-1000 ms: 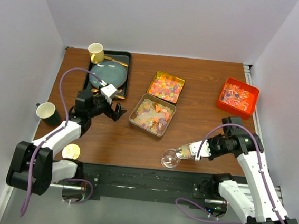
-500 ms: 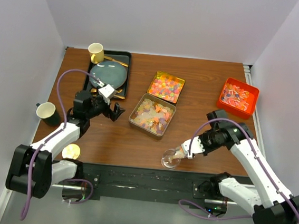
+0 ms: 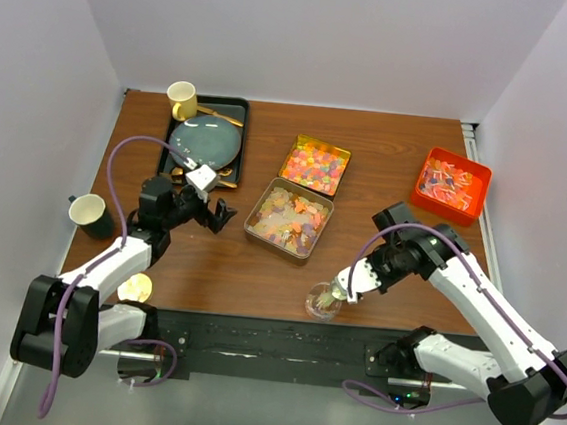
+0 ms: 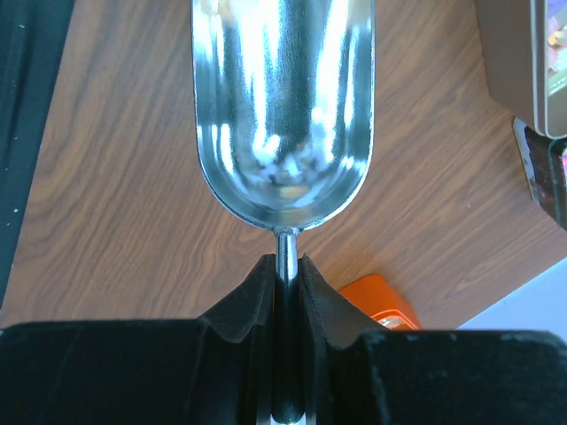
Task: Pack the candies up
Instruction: Place the fake candies in the packing bottle, then scoop the fake candies from the storage box.
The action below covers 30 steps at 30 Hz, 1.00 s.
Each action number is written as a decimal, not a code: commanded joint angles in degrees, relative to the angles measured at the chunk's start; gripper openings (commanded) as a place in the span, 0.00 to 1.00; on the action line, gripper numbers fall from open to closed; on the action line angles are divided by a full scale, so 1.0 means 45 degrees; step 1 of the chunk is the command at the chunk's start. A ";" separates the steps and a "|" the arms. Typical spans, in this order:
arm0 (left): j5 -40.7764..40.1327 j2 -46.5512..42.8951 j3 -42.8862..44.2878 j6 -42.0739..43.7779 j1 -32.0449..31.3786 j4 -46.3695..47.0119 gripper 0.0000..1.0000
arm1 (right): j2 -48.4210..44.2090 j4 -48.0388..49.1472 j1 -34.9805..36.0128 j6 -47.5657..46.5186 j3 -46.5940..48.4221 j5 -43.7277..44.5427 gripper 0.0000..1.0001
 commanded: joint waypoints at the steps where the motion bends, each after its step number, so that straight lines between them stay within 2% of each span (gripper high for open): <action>1: 0.0383 -0.0234 -0.0075 -0.0010 0.0094 0.0887 0.94 | 0.0082 -0.0393 0.0373 0.0262 0.0675 0.0800 0.00; 7: 0.0151 0.0547 0.0724 -0.0536 -0.0647 0.0498 0.93 | 0.0277 -0.0452 0.0412 0.0942 0.1397 0.0608 0.00; 10: -0.0376 0.0898 0.1505 -0.0439 -0.1544 -0.0165 0.91 | 0.0647 -0.0141 0.0373 0.2737 0.2040 0.0276 0.00; 15: -0.0846 0.1854 0.3242 -0.0595 -0.2152 -0.2058 0.83 | 0.1389 0.2161 0.0393 0.6717 0.2217 0.0057 0.00; 19: -0.1645 0.2247 0.3753 -0.1376 -0.2152 -0.3427 0.78 | 0.2891 0.2985 0.0374 0.7566 0.4007 0.0527 0.00; 20: -0.1666 0.2170 0.3308 -0.1976 -0.2152 -0.3255 0.77 | 0.3649 0.3005 0.0393 0.7218 0.4402 0.0798 0.00; 24: -0.1646 0.1137 0.1530 -0.2255 -0.2152 -0.1636 0.77 | 0.5408 0.2791 0.0374 0.5228 0.6355 0.1444 0.00; 30: -0.1161 0.1328 0.0199 -0.1534 -0.2211 0.0300 0.81 | 0.7443 0.2147 0.0393 0.0853 0.8309 0.2674 0.00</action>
